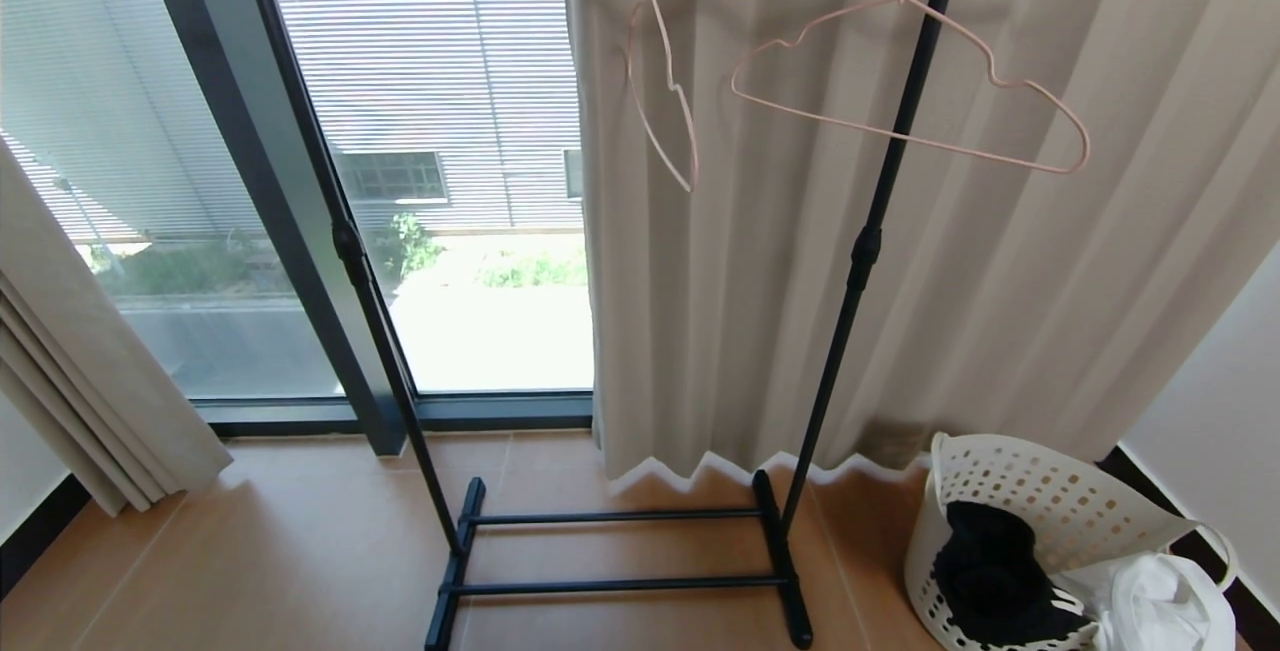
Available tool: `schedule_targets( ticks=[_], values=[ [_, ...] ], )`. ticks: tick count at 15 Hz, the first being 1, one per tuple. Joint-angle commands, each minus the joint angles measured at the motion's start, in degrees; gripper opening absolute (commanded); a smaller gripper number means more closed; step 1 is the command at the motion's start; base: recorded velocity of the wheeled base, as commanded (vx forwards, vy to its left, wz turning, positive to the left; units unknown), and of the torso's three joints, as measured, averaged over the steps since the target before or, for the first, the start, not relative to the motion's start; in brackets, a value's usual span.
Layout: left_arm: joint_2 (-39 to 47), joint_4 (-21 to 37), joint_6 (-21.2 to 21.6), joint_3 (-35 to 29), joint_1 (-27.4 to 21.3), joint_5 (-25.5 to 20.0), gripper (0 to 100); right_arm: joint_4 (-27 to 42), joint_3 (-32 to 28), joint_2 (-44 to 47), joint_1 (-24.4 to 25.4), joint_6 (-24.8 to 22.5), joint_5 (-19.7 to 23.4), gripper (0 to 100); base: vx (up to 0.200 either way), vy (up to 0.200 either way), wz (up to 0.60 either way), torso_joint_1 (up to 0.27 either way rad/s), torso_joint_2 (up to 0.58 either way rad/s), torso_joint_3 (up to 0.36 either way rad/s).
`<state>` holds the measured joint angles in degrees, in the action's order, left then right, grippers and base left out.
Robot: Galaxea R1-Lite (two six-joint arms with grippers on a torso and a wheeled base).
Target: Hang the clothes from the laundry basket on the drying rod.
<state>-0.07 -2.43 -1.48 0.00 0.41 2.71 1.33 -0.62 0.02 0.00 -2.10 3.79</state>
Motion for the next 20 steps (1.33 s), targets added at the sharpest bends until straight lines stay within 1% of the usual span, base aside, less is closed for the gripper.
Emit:
schedule_targets(
  ticks=[1,3,8,9,17,20],
  values=[
    [0.07,-0.04,-0.02,0.0,0.02,0.02,100,-0.01,0.01,0.06,0.0,-0.01,-0.01,100,0.0,0.0,0.0,-0.115,0.46,0.339],
    [0.07,-0.04,-0.02,0.0,0.02,0.02,100,-0.01,0.01,0.06,0.0,-0.01,-0.01,100,0.0,0.0,0.0,-0.051,0.21,0.151],
    [0.07,-0.04,-0.02,0.0,0.02,0.02,100,-0.01,0.01,0.06,0.0,-0.01,-0.01,100,0.0,0.0,-0.6,-0.01,0.04,0.031],
    [0.07,-0.04,-0.02,0.0,0.02,0.02,100,-0.01,0.01,0.06,0.0,-0.01,-0.01,100,0.0,0.0,0.0,0.0,0.0,0.0],
    [0.07,-0.04,-0.02,0.0,0.02,0.02,100,-0.01,0.01,0.06,0.0,-0.01,-0.01,100,0.0,-0.2,0.0,0.002,0.0,0.004],
    [0.07,-0.04,-0.02,0.0,0.02,0.02,100,-0.01,0.01,-0.02,0.0,-0.01,-0.01,100,0.0,-0.2,-0.6,0.002,0.01,0.004]
  ],
)
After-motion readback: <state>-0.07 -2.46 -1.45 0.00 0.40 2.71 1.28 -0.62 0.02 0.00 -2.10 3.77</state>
